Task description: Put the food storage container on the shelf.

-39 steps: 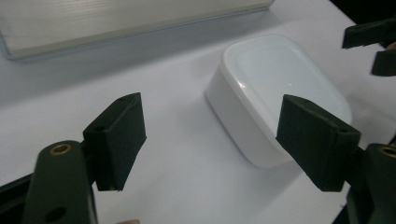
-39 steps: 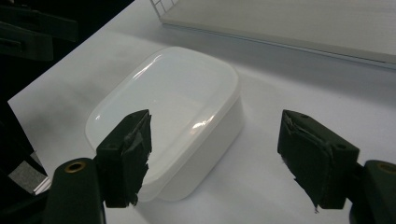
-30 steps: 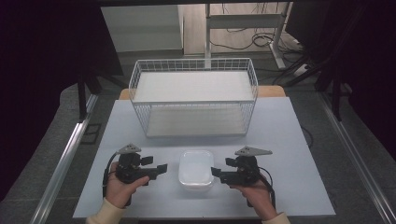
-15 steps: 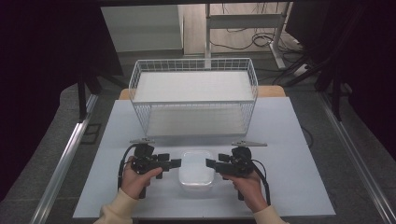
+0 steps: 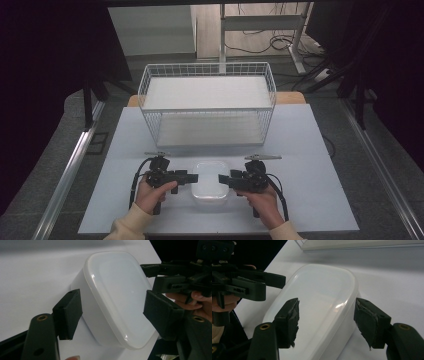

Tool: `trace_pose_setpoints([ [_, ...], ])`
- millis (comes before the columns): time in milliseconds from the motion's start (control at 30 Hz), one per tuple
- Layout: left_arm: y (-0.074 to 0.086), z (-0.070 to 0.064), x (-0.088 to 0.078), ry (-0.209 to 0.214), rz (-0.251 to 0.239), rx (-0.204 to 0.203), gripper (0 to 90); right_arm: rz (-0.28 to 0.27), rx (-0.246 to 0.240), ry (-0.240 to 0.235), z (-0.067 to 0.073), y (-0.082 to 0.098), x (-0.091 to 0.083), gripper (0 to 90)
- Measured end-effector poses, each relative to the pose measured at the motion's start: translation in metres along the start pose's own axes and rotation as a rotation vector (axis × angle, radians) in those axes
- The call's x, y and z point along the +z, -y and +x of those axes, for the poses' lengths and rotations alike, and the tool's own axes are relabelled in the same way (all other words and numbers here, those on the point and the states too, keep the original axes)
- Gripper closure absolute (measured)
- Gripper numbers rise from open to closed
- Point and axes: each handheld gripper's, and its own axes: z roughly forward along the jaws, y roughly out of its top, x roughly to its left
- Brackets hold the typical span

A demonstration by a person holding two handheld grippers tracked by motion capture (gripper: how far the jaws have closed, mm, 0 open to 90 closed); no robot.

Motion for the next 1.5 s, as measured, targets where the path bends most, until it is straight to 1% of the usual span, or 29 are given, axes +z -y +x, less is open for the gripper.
trace_pose_setpoints([
  [33, 0.000, 0.000, 0.000, 0.000, 0.000, 0.000, 32.1, 0.000, 0.006, 0.001, -0.001, 0.000, 0.000, 36.6],
  [100, 0.001, 0.002, 0.004, -0.004, 0.006, -0.019, 33.1, 0.003, 0.013, -0.001, -0.002, 0.001, 0.001, 37.1],
  [200, 0.002, 0.003, 0.008, 0.017, 0.016, -0.030, 35.6, 0.010, 0.016, -0.003, -0.002, 0.002, 0.002, 37.9],
  [267, 0.003, 0.002, 0.010, 0.020, 0.008, -0.032, 40.4, 0.012, 0.020, -0.011, -0.002, 0.003, 0.002, 39.1],
  [300, 0.003, 0.002, 0.010, 0.020, 0.008, -0.032, 42.6, 0.012, 0.020, -0.017, -0.003, 0.003, 0.003, 41.4],
  [333, 0.004, 0.000, 0.010, 0.021, 0.006, -0.028, 42.6, 0.012, 0.020, -0.017, -0.003, 0.003, 0.003, 41.4],
  [367, 0.004, -0.002, 0.009, 0.000, 0.001, -0.022, 45.0, 0.016, 0.023, -0.011, -0.003, 0.005, 0.002, 49.6],
  [400, 0.005, -0.003, 0.009, -0.006, -0.002, -0.024, 47.1, 0.013, 0.024, -0.003, -0.003, 0.005, 0.001, 52.2],
  [433, 0.005, -0.003, 0.007, -0.008, -0.006, -0.026, 49.7, 0.013, 0.036, -0.009, -0.004, 0.005, 0.000, 55.0],
  [467, 0.005, -0.003, 0.006, -0.012, -0.011, -0.027, 52.2, 0.009, 0.058, -0.020, -0.005, 0.005, -0.002, 58.0],
  [567, 0.006, -0.005, 0.001, -0.017, -0.028, -0.032, 60.8, -0.001, 0.087, -0.052, -0.006, 0.006, -0.007, 64.5],
  [667, 0.008, -0.009, -0.002, -0.033, -0.040, -0.016, 67.3, -0.006, 0.084, -0.060, -0.004, 0.007, -0.012, 68.2],
  [800, 0.011, -0.018, -0.007, -0.047, -0.048, 0.028, 71.0, -0.011, 0.085, -0.063, -0.002, 0.008, -0.017, 70.8],
  [1000, 0.012, -0.026, -0.013, -0.047, -0.060, 0.063, 75.0, -0.021, 0.082, -0.067, 0.001, 0.009, -0.026, 75.1],
  [1067, 0.012, -0.026, -0.013, -0.047, -0.060, 0.065, 76.3, -0.024, 0.078, -0.067, 0.001, 0.009, -0.028, 76.5],
  [1100, 0.012, -0.027, -0.015, -0.050, -0.065, 0.075, 77.2, -0.026, 0.073, -0.067, 0.002, 0.009, -0.029, 77.4],
  [1167, 0.013, -0.028, -0.016, -0.046, -0.073, 0.080, 78.5, -0.033, 0.062, -0.061, 0.003, 0.009, -0.031, 78.4],
  [1267, 0.013, -0.028, -0.015, -0.051, -0.075, 0.087, 78.8, -0.039, 0.040, -0.047, 0.006, 0.009, -0.032, 78.6],
  [1400, 0.014, -0.028, -0.015, -0.049, -0.078, 0.091, 78.9, -0.040, 0.030, -0.043, 0.007, 0.009, -0.032, 78.6],
  [1433, 0.014, -0.029, -0.016, -0.049, -0.082, 0.096, 79.0, -0.045, 0.015, -0.039, 0.008, 0.008, -0.033, 78.7],
  [1467, 0.014, -0.029, -0.016, -0.049, -0.082, 0.096, 78.9, -0.045, 0.015, -0.039, 0.008, 0.008, -0.033, 78.7],
  [1500, 0.013, -0.030, -0.017, -0.048, -0.088, 0.101, 78.9, -0.052, -0.004, -0.035, 0.010, 0.007, -0.035, 78.7],
])
